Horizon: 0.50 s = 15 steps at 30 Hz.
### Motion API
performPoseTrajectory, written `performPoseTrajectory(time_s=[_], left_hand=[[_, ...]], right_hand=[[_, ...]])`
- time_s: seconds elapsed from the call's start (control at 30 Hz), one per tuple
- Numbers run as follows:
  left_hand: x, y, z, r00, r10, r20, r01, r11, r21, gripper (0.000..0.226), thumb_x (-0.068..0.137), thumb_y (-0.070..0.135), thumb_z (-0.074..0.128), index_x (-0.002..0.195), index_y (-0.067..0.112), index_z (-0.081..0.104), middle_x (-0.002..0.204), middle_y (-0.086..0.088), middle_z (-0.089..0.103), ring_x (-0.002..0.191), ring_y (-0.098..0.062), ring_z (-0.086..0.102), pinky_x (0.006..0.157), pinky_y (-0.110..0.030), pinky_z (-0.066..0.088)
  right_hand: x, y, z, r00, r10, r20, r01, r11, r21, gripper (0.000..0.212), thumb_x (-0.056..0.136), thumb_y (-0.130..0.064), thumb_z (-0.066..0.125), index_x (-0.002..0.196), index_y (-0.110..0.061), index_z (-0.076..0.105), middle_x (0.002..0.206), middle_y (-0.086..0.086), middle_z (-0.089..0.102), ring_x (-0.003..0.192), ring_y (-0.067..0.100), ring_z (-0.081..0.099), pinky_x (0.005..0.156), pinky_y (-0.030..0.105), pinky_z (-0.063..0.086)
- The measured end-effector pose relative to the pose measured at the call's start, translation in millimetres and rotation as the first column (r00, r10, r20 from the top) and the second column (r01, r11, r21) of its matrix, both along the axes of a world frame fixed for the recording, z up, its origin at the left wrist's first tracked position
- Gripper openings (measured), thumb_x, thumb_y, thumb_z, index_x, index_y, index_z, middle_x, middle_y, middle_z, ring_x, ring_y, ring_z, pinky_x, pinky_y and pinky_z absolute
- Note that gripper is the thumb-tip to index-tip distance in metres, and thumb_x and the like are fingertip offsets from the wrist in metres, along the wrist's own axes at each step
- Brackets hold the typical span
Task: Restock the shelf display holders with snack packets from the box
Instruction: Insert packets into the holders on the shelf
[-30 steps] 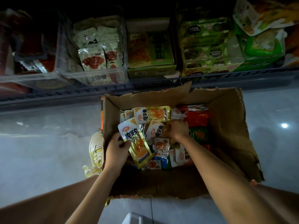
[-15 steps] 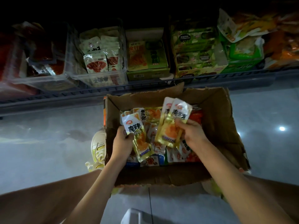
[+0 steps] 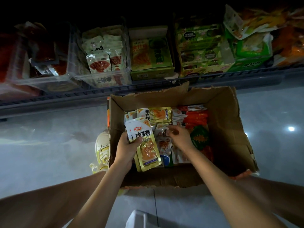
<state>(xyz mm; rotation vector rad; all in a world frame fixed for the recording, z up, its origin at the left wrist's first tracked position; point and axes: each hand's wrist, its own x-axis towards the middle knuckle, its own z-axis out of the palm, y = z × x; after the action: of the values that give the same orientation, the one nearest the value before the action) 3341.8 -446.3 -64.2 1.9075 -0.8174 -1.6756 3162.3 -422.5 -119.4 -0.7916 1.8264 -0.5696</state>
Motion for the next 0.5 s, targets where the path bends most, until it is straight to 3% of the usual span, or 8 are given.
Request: performPoseTrajectory(time_s=[0.17,0.23,0.33,0.4,0.5], left_hand=[[6.1,-0.7,-14.3,0.999,0.004,0.051,-0.004,1.000,-0.008,0.034,0.089,0.005,0.063,0.121,0.013,0.054,0.108,-0.005,0.067,0.098,-0.023,0.065,0.078,-0.038,0.054],[9.7,-1.1,-18.7,0.998,0.001,0.067,0.001,1.000,-0.022,0.034,0.090,0.006,0.062,0.122,0.013,0.054,0.109,-0.004,0.067,0.100,-0.023,0.065,0.084,-0.043,0.054],[15.0,-2.8,-22.5,0.997,-0.006,0.081,0.008,1.000,-0.024,0.034,0.091,0.007,0.060,0.122,0.018,0.055,0.112,-0.002,0.067,0.104,-0.022,0.064,0.089,-0.047,0.052],[16.6,-5.1,-24.2,0.995,-0.022,0.101,0.025,0.999,-0.028,0.034,0.090,0.009,0.061,0.121,0.021,0.054,0.114,-0.001,0.066,0.105,-0.022,0.063,0.091,-0.050,0.051],[16.8,-7.8,-24.5,0.993,-0.025,0.114,0.028,0.999,-0.024,0.034,0.090,0.010,0.062,0.121,0.022,0.053,0.115,-0.001,0.066,0.106,-0.023,0.062,0.091,-0.050,0.051]], right_hand=[[-8.5,-30.4,-42.3,0.940,0.249,-0.234,-0.232,0.968,0.100,0.034,0.094,-0.025,0.057,0.125,-0.011,0.058,0.126,0.011,0.060,0.113,0.028,0.057,0.086,0.030,0.046],[-4.7,-37.0,-57.5,0.852,0.399,-0.339,-0.343,0.914,0.215,0.032,0.091,-0.025,0.059,0.122,-0.015,0.058,0.125,0.010,0.060,0.114,0.028,0.054,0.090,0.035,0.048],[2.5,-37.2,-67.0,0.682,0.530,-0.505,-0.439,0.848,0.296,0.030,0.090,-0.019,0.058,0.120,-0.016,0.059,0.124,0.010,0.059,0.120,0.030,0.046,0.099,0.038,0.036],[3.9,-33.7,-69.3,0.612,0.576,-0.542,-0.494,0.814,0.306,0.029,0.091,-0.020,0.058,0.120,-0.018,0.059,0.122,0.010,0.061,0.121,0.030,0.045,0.105,0.039,0.029],[-1.7,-32.4,-67.6,0.627,0.570,-0.530,-0.499,0.817,0.289,0.025,0.091,-0.025,0.059,0.115,-0.024,0.064,0.117,0.007,0.064,0.118,0.029,0.045,0.100,0.035,0.030]])
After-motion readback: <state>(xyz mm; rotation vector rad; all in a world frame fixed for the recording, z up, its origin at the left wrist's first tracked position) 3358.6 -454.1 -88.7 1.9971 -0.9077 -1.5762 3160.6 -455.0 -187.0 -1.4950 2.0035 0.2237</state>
